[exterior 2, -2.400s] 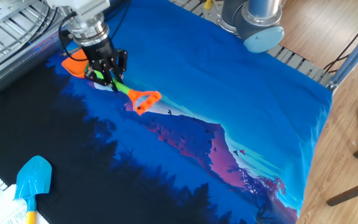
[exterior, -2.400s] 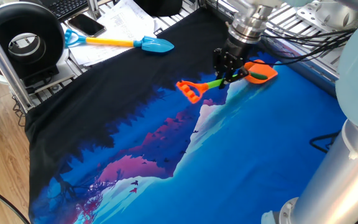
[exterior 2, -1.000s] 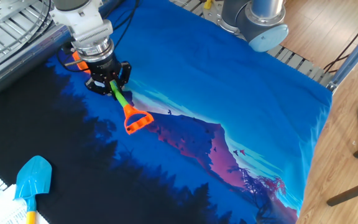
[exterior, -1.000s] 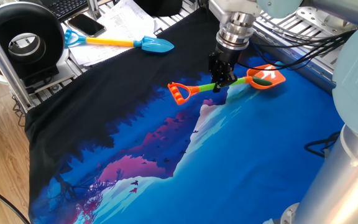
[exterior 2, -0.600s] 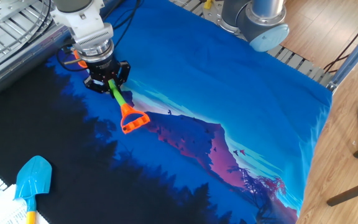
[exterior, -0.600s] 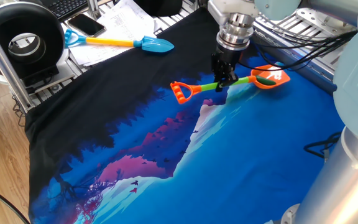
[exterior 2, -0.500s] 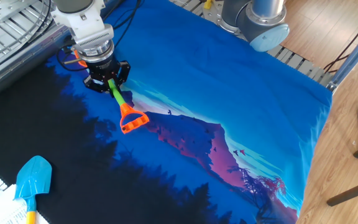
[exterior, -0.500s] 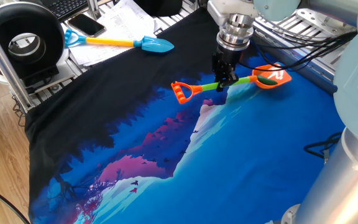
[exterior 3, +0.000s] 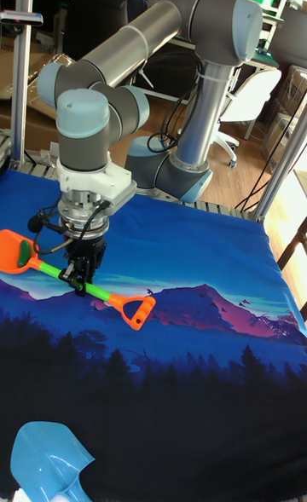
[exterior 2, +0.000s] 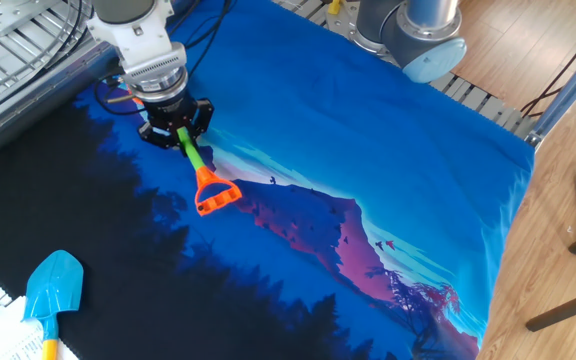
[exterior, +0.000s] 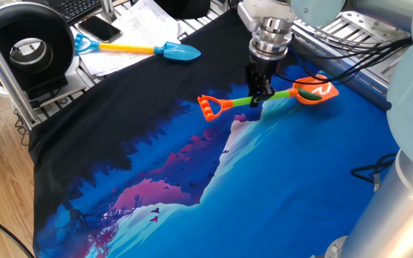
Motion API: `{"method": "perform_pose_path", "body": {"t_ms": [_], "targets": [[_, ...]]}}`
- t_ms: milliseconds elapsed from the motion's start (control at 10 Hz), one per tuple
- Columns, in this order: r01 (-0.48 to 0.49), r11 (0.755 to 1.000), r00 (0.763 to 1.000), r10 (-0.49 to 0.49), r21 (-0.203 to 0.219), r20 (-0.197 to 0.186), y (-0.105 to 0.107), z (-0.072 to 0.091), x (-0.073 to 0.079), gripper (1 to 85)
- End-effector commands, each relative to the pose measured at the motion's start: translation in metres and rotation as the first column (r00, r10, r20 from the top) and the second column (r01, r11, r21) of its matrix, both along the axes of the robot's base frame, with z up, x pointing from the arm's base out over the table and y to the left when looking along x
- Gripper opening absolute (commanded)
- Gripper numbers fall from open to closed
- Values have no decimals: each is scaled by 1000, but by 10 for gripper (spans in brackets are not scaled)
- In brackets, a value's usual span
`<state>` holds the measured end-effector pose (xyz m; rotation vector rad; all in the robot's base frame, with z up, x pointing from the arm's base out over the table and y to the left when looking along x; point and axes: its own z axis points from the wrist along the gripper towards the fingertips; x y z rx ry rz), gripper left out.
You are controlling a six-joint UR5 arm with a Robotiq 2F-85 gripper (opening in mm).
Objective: Use a shovel to scoop up an object
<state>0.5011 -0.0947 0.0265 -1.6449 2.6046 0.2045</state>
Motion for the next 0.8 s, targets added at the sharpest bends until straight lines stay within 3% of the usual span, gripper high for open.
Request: {"method": "perform_pose_path", "body": {"t_ms": [0, 500, 600, 700], "targets": [[57, 998, 998, -57, 36, 1, 12, 2, 2, 20], [166, 985, 986, -166, 56, 1, 20, 3, 9, 23], [168, 985, 985, -169, 31, 21, 13, 1, 13, 53], [166, 986, 986, -166, 26, 27, 11, -2, 16, 153]]}}
